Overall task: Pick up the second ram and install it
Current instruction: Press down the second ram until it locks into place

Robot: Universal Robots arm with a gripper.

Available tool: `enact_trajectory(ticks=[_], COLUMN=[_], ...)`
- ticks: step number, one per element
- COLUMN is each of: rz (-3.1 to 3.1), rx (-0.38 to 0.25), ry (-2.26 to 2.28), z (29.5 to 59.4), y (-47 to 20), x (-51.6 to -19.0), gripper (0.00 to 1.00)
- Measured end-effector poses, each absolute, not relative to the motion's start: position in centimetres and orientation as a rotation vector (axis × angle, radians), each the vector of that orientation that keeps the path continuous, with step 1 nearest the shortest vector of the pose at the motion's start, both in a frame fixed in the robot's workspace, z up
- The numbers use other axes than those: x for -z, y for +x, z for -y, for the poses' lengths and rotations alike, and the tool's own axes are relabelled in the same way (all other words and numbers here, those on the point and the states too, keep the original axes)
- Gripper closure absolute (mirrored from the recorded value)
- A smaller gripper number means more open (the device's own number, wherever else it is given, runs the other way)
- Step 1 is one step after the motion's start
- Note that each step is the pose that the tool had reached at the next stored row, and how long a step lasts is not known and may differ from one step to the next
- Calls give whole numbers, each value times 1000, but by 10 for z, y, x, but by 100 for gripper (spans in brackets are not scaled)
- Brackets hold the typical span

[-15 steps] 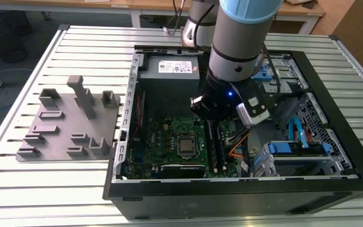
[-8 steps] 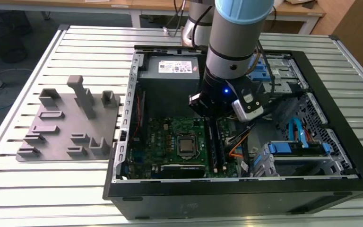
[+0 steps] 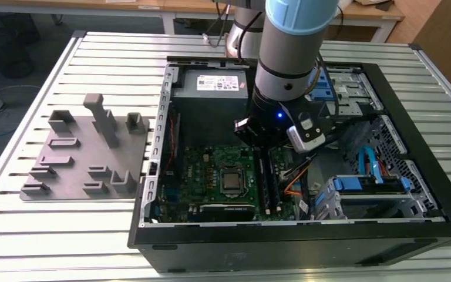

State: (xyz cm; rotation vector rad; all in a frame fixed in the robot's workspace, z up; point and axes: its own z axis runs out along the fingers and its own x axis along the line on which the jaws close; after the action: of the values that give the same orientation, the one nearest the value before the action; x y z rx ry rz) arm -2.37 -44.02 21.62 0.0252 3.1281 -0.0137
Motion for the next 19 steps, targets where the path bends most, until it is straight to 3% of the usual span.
enact_trajectory(ticks=[9,19], rz=[-3126,-3127], rx=[13,29], ry=[25,25], z=[443,479], y=[-24,-24], x=[-229,-227], gripper=[89,89])
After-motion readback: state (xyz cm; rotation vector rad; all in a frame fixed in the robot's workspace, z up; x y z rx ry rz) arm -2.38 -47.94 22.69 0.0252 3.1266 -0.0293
